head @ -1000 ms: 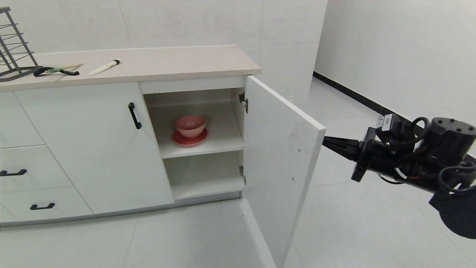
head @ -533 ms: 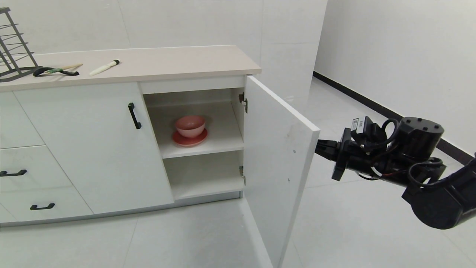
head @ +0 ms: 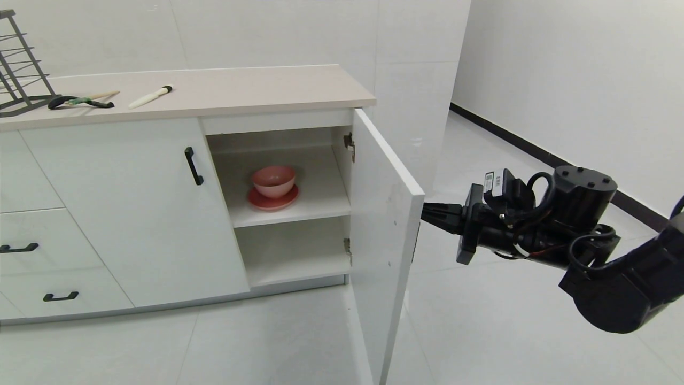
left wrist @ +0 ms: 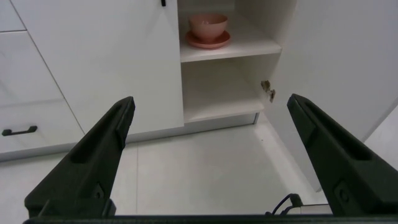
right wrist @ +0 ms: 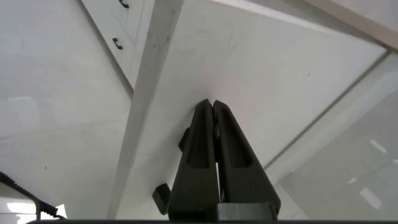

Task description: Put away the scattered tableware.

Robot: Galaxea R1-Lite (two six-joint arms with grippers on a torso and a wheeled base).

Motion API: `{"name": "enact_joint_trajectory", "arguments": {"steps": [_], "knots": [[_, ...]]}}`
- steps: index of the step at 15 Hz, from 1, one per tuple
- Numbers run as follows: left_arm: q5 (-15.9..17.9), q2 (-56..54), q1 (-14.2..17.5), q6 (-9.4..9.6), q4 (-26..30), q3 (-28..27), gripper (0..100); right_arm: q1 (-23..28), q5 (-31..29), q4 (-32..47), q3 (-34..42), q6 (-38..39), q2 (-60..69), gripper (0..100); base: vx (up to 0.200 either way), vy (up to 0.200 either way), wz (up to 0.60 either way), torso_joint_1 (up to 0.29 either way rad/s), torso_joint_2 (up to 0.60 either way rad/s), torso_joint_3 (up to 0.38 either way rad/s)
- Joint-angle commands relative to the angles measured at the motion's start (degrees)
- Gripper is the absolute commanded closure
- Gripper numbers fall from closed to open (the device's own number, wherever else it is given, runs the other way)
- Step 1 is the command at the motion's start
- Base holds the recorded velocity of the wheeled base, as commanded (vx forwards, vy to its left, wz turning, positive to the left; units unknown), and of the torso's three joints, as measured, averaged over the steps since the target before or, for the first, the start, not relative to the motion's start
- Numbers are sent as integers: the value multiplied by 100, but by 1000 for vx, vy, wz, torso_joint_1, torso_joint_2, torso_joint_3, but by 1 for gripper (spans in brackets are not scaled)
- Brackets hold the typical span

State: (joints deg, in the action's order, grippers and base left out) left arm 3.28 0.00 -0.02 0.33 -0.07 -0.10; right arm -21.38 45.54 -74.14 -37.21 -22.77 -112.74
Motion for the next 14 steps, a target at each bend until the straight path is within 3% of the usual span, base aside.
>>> {"name": "enact_joint_trajectory", "arguments": {"steps": [1, 3, 14], "knots": [[6, 0, 2, 2, -1, 1, 0, -340, -28, 32, -164, 10, -20, 100, 0, 0, 0, 0, 0, 0], [-3, 0, 2, 2, -1, 1, 0, -622, -116, 75, -375, 54, -213, 100, 0, 0, 0, 0, 0, 0], [-12, 0, 2, 37, 7, 1, 0, -1131, -248, 75, -1483, 141, -996, 100, 0, 0, 0, 0, 0, 0]]}}
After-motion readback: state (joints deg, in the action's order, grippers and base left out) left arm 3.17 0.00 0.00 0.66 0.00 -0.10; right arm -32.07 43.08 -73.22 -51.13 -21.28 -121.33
